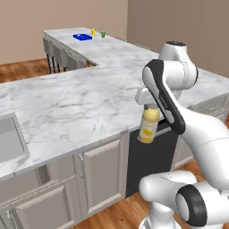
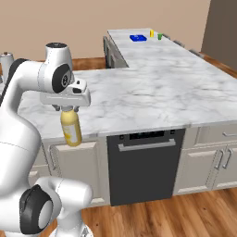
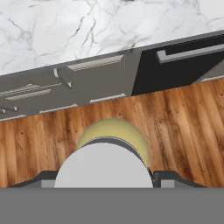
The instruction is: Place the drinks on the dining counter in a tight cluster.
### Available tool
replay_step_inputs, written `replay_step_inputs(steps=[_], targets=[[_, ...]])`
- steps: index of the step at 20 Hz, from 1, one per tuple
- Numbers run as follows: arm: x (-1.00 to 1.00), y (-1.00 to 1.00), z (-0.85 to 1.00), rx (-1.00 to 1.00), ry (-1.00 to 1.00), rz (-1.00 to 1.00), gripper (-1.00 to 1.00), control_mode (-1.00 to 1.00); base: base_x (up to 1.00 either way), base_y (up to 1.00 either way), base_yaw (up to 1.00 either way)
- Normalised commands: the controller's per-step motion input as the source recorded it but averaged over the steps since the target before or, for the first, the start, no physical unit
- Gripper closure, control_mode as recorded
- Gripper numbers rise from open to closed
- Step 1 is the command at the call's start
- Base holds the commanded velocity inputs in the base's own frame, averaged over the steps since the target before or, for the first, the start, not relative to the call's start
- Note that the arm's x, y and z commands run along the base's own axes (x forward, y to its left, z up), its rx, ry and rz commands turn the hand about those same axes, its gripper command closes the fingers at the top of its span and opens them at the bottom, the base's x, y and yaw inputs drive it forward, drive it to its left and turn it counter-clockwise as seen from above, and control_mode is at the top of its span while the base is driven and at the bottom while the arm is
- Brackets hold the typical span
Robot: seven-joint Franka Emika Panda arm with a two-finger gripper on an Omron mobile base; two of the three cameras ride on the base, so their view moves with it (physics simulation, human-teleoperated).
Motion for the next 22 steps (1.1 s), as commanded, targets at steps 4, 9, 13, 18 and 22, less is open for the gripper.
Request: replay_step_inputs(steps=[4, 9, 13, 18, 22], targets=[[0.00, 0.00, 0.00, 0.00, 0.00, 0.00, 1.00, 1.00, 0.08, -1.00, 0.16], [0.00, 0.00, 0.00, 0.00, 0.00, 0.00, 1.00, 1.00, 0.38, -1.00, 0.01], [0.00, 0.00, 0.00, 0.00, 0.00, 0.00, 1.00, 1.00, 0.65, -1.00, 0.00], [0.00, 0.00, 0.00, 0.00, 0.00, 0.00, 1.00, 1.00, 0.68, -1.00, 0.00], [0.00, 0.00, 0.00, 0.00, 0.00, 0.00, 1.00, 1.00, 0.69, -1.00, 0.00]])
